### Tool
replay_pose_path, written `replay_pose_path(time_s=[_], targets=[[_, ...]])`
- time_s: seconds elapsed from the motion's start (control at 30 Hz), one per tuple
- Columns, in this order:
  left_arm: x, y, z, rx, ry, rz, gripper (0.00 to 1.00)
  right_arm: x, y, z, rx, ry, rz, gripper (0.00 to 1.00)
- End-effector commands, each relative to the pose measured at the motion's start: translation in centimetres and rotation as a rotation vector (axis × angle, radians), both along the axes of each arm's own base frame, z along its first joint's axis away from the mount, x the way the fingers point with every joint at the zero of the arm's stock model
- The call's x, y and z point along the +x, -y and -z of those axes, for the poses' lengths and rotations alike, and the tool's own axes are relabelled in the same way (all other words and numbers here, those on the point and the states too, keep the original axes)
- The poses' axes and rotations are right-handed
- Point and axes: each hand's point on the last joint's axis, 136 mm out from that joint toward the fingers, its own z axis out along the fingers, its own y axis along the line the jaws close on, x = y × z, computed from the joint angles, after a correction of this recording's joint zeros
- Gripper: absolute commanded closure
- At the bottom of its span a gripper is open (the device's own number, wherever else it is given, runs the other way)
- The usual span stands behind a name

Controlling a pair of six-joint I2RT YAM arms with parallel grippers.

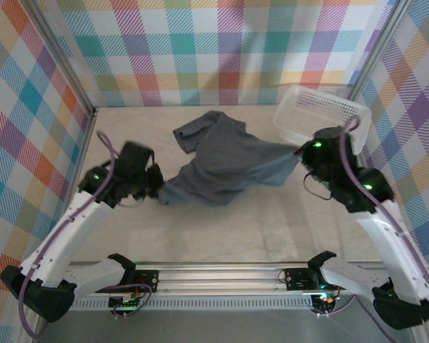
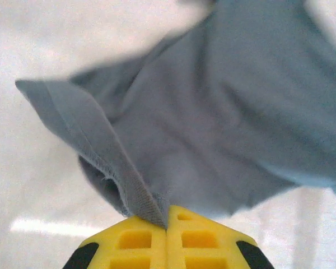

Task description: Fold the inside-out t-shirt

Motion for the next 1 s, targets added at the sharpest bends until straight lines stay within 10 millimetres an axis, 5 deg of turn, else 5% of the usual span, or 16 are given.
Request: replay_pose_path(time_s=[0.0,0.1,0.17,0.23,0.37,0.43,0.57,0.67,0.77,0.97], targets=[[0.5,-0.5,-8.6,0.166,0.299,0.235,1.00,-2.4,3.3,-10.0,-0.026,0.319,0.051,1.00],[0.3,-0.7,-14.6,0.151,0.529,0.252,1.00,-4.4,3.4,-15.9,-0.032,0.542,-0.012,1.00],[1.1,-1.3,-15.0,0.213,0.553,0.237,1.00,-4.9,4.5,-16.7,-0.050,0.574,0.033,1.00],[2.4,-1.4,-13.5,0.274,0.494,0.226,1.00,-4.2,5.5,-15.2,-0.110,0.510,0.096,1.00],[5.8,0.2,-7.1,0.204,0.324,0.189,1.00,-0.9,5.7,-8.5,-0.305,0.243,0.161,1.00],[7.5,1.7,-2.7,0.123,0.235,0.180,1.00,1.1,6.2,-3.0,-0.383,0.068,0.203,1.00],[10.8,1.8,5.6,0.093,0.127,0.114,1.00,3.5,6.6,8.8,-0.260,-0.241,0.157,1.00],[12.1,1.8,12.2,0.115,-0.007,0.118,1.00,4.3,5.4,14.9,-0.190,-0.344,0.082,1.00],[13.3,1.7,16.5,0.163,-0.104,0.117,1.00,4.1,4.7,19.1,-0.174,-0.440,0.055,1.00],[16.2,2.4,17.7,0.196,-0.095,0.149,0.86,4.4,3.3,20.5,-0.163,-0.403,-0.049,1.00]])
